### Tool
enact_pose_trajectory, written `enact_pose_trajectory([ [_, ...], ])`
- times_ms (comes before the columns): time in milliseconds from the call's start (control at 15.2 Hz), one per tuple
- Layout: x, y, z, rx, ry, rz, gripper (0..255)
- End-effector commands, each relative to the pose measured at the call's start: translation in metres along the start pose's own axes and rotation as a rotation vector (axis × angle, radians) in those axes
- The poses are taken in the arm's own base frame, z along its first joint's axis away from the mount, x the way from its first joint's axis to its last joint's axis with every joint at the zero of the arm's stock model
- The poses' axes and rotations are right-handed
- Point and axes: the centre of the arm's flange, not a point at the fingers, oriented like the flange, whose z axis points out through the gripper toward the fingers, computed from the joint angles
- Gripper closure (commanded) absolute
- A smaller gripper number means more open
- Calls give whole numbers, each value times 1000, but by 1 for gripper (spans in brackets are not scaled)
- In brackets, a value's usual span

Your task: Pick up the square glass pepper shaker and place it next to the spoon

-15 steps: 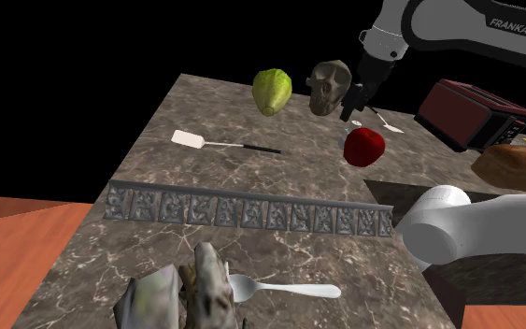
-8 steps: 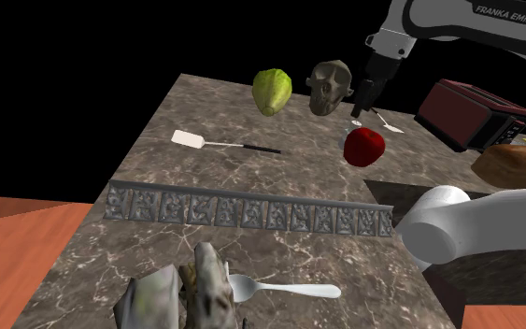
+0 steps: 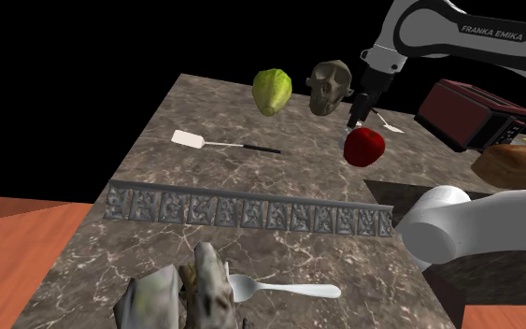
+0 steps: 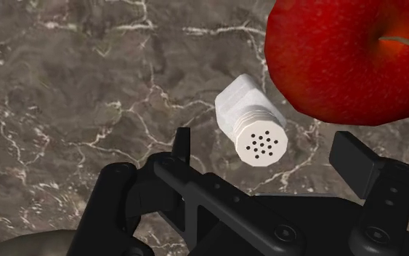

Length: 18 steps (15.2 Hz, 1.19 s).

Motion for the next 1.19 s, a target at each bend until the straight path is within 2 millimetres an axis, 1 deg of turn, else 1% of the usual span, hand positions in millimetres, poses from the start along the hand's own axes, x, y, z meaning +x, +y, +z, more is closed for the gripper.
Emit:
enact_pose_trajectory([
  [0,1,0,4,0,0,0,0],
  [396,1,0,4,0,0,0,0],
  [462,1,0,4,0,0,0,255],
  [1056,1,0,4,0,0,0,255],
  [1122,1,0,-1,0,0,0,255],
])
